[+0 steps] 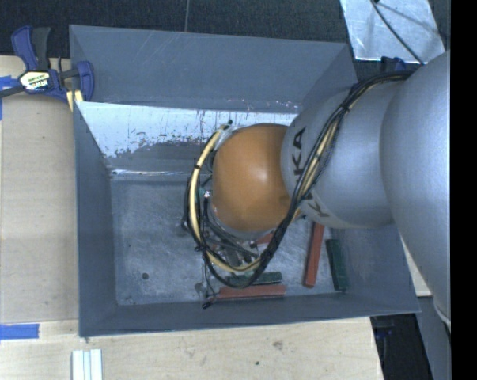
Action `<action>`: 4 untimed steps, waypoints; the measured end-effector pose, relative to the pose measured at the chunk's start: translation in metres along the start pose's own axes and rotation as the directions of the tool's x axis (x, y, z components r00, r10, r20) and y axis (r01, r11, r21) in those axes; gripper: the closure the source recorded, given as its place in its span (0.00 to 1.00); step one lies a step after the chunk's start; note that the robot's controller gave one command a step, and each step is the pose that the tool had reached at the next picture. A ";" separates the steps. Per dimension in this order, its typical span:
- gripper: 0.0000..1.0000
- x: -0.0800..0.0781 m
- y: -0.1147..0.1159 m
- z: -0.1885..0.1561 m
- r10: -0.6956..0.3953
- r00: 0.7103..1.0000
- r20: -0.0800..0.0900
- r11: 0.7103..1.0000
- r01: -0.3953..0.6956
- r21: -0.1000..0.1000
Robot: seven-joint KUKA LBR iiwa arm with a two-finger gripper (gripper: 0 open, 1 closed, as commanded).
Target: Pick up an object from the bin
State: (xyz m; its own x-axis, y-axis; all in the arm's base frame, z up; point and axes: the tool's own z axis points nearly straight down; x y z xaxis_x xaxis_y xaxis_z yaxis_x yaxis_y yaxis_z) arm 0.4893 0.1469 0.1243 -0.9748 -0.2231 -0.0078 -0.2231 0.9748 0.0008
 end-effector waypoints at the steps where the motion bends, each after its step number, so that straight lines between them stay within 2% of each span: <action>1: 0.00 0.008 -0.062 0.053 -0.226 0.974 -0.007 0.974 0.226 0.000; 2: 0.00 -0.026 -0.114 -0.001 -0.185 0.983 0.002 0.983 0.185 0.005; 3: 0.00 -0.056 -0.113 0.057 -0.262 0.965 -0.005 0.965 0.262 -0.001; 4: 1.00 -0.057 -0.113 0.053 -0.258 0.966 0.000 0.966 0.258 0.000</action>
Offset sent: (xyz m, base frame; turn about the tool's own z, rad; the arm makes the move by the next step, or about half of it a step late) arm 0.0055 -0.0611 -0.0543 -0.2310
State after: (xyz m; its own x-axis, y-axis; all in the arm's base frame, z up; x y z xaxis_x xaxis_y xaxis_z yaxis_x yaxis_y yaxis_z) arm 0.5707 0.0501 0.0714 -0.8841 -0.4671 -0.0077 -0.4672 0.8842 -0.0010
